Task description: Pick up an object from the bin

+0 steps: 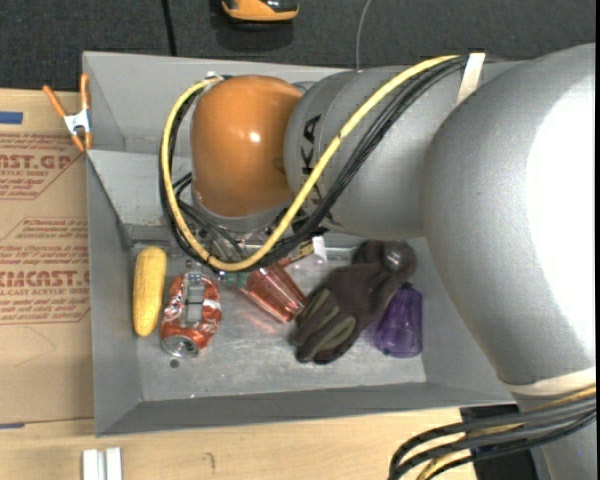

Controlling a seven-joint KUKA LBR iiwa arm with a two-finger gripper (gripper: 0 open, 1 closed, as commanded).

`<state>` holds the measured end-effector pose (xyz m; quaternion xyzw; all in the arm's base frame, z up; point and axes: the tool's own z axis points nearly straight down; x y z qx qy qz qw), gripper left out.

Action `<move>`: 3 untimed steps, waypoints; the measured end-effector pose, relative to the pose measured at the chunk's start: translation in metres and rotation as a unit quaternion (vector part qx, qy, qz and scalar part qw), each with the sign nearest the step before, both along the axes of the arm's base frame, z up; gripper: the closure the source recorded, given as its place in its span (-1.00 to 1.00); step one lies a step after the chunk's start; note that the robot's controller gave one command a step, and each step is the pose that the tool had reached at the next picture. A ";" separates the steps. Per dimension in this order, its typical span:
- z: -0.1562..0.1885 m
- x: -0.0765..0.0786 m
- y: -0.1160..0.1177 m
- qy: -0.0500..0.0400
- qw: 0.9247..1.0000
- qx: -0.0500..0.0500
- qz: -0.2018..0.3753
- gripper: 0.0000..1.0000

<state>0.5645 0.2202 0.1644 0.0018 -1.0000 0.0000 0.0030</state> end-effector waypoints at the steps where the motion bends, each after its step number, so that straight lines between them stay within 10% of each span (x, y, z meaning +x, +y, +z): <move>1: 0.005 0.002 -0.001 -0.003 1.000 0.001 -0.001 -1.00; 2: -0.054 -0.009 -0.024 -0.006 0.999 0.001 0.035 -1.00; 3: -0.085 -0.020 -0.064 -0.003 1.000 0.001 0.006 1.00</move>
Offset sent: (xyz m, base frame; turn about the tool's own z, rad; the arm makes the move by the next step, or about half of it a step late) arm -0.0176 -0.0387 -0.0921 -0.1115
